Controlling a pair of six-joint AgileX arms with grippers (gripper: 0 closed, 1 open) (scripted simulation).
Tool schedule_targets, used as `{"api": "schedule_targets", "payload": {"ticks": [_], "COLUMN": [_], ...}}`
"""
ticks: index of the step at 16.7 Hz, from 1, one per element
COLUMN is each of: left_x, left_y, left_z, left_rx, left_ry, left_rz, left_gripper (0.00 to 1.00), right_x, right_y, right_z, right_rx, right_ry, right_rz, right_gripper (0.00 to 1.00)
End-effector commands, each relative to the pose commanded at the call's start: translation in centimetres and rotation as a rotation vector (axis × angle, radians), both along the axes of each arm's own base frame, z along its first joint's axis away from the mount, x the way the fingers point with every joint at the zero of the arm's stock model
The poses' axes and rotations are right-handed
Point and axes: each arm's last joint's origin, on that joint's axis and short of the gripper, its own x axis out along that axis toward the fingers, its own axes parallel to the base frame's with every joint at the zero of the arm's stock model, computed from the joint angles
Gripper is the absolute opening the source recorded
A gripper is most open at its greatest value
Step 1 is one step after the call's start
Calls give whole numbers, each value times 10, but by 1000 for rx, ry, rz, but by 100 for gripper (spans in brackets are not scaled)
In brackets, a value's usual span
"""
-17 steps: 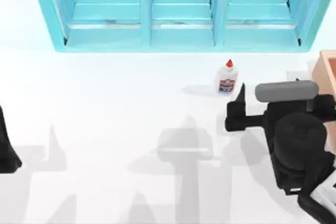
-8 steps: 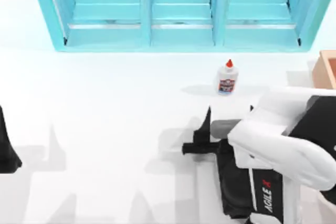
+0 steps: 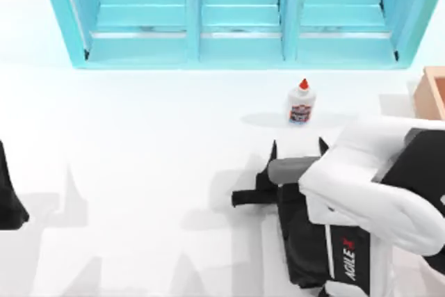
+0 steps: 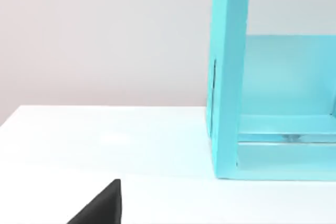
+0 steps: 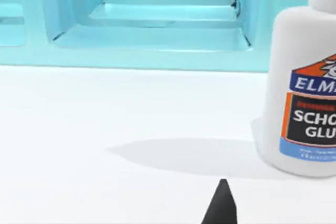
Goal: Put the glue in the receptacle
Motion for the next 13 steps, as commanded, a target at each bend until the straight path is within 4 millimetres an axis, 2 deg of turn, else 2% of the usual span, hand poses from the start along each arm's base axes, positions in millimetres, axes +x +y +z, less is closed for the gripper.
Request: {"api": "schedule_targets", "payload": {"ticks": [5, 13], "left_x": [0, 0], "left_y": [0, 0], "left_z": [0, 0], "left_rx": [0, 0], "left_ry": [0, 0], "left_rz": [0, 0], "left_gripper": [100, 100], "right_x": [21, 57], "right_y": [-6, -5], "right_z": [5, 5], "right_rx": [-13, -18], "right_ry": [-26, -33], "right_rz": [-74, -74], "right_gripper": [100, 100]}}
